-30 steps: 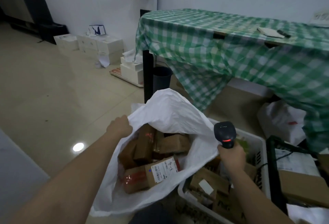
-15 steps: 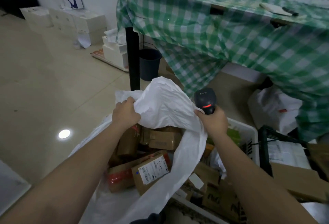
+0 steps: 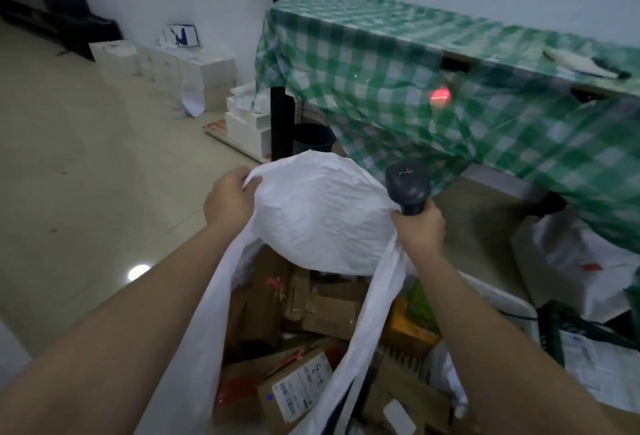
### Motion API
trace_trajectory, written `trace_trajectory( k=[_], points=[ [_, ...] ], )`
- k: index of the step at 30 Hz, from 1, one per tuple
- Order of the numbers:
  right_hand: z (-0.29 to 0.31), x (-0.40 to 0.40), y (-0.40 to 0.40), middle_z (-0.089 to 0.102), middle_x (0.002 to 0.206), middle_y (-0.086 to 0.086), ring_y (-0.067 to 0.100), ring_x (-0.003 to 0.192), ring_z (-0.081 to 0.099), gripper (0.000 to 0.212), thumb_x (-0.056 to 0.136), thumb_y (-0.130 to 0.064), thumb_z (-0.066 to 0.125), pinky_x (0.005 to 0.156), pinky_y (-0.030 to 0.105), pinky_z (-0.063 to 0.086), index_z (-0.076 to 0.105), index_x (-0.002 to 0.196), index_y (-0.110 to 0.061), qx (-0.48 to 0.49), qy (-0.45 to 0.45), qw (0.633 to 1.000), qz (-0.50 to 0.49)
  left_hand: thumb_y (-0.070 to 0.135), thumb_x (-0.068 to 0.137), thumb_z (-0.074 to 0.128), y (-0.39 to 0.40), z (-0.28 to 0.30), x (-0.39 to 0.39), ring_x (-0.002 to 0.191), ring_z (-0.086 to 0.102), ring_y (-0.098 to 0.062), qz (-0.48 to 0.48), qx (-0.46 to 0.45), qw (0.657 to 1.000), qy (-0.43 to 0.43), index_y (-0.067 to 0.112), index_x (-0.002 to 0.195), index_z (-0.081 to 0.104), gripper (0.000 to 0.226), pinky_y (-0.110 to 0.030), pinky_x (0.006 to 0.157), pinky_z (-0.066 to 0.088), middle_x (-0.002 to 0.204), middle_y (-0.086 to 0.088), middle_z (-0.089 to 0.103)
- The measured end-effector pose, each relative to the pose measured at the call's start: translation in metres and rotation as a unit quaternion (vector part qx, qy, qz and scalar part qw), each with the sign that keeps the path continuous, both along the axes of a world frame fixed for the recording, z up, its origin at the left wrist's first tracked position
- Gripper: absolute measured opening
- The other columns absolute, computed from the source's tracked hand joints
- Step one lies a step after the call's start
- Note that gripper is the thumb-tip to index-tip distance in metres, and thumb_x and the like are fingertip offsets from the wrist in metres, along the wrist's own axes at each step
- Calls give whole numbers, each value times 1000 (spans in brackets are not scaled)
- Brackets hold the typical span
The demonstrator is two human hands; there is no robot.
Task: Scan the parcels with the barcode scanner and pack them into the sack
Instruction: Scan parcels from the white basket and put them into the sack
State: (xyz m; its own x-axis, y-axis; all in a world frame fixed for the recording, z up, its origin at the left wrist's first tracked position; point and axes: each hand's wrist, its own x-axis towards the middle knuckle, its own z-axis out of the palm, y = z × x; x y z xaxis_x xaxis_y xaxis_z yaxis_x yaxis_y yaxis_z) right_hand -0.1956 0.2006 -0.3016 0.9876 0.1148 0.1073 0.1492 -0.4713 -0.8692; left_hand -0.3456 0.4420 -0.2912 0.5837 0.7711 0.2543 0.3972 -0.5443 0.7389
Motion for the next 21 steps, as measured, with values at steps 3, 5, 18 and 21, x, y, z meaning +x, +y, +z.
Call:
trace_trajectory(
  k=[3, 5, 18, 21],
  points=[
    [62, 5, 10, 59, 79, 0, 22, 76, 55, 18, 81, -10, 67, 70, 32, 42, 56, 92, -19, 61, -58, 996, -22, 27, 101, 43, 16, 70, 12, 78, 50, -27, 38, 33, 996, -77, 7, 98, 59, 26, -34, 64, 34, 89, -11, 58],
    [100, 3, 9, 60, 83, -1, 21, 80, 56, 18, 80, -12, 66, 73, 33, 44, 55, 91, -21, 120, -90, 987, -52, 29, 102, 42, 21, 119, 12, 78, 48, -25, 70, 60, 987, -130, 8, 99, 57, 25, -31, 63, 28, 89, -7, 54],
    [39, -89, -71, 63, 93, 13, 33, 88, 58, 19, 80, -9, 66, 73, 31, 38, 56, 94, -19, 46, 6, 993, -104, 24, 99, 46, -31, 47, -77, 81, 49, -28, -3, 16, 997, 82, 10, 92, 48, 16, -33, 67, 34, 101, -17, 61],
    [31, -94, -82, 64, 95, 13, 35, 93, 60, 22, 79, -10, 67, 75, 31, 39, 60, 99, -16, 38, 10, 994, -107, 27, 96, 54, -39, 41, -84, 88, 55, -31, -23, -9, 996, 88, 9, 103, 49, 20, -35, 70, 40, 105, -15, 62]
  ],
)
